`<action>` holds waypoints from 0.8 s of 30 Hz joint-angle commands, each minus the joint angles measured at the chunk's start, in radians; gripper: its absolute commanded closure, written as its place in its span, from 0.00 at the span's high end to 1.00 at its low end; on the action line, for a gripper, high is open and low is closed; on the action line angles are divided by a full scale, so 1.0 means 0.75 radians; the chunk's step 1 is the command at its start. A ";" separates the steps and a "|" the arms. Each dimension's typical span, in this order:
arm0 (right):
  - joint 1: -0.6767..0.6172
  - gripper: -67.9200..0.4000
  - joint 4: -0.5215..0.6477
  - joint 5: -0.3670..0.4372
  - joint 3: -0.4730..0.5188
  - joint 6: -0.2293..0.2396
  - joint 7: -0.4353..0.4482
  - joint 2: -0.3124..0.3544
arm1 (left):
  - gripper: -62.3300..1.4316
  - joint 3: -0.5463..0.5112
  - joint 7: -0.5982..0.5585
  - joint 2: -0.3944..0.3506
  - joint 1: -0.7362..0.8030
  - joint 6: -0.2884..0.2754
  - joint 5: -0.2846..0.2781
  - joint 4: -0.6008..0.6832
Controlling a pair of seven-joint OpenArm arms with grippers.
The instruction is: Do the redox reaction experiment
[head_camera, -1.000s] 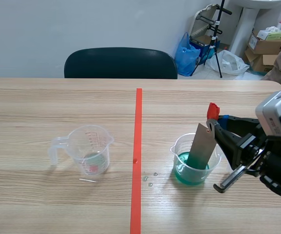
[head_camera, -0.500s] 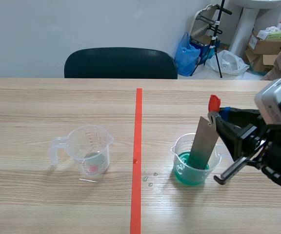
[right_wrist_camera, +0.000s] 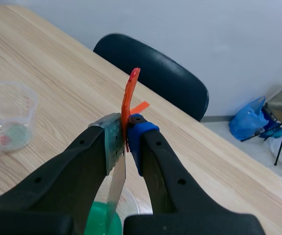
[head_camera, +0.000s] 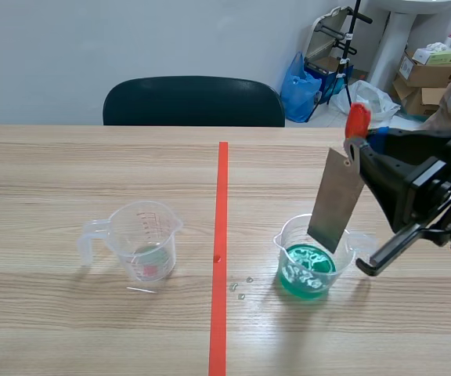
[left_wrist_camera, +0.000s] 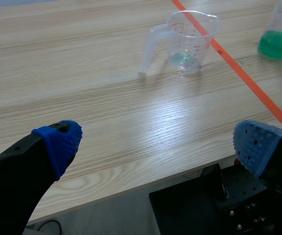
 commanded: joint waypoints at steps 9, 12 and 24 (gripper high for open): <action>-0.039 0.03 0.175 0.048 0.075 -0.005 -0.107 0.015 | 1.00 -0.004 -0.013 0.001 0.002 -0.004 -0.014 0.006; -0.039 0.03 0.207 0.071 0.093 -0.005 -0.139 0.015 | 1.00 -0.004 -0.013 -0.001 0.002 -0.004 -0.014 0.006; -0.083 0.03 0.295 0.090 0.152 -0.005 -0.178 0.015 | 1.00 -0.004 -0.013 -0.001 0.002 -0.004 -0.014 0.006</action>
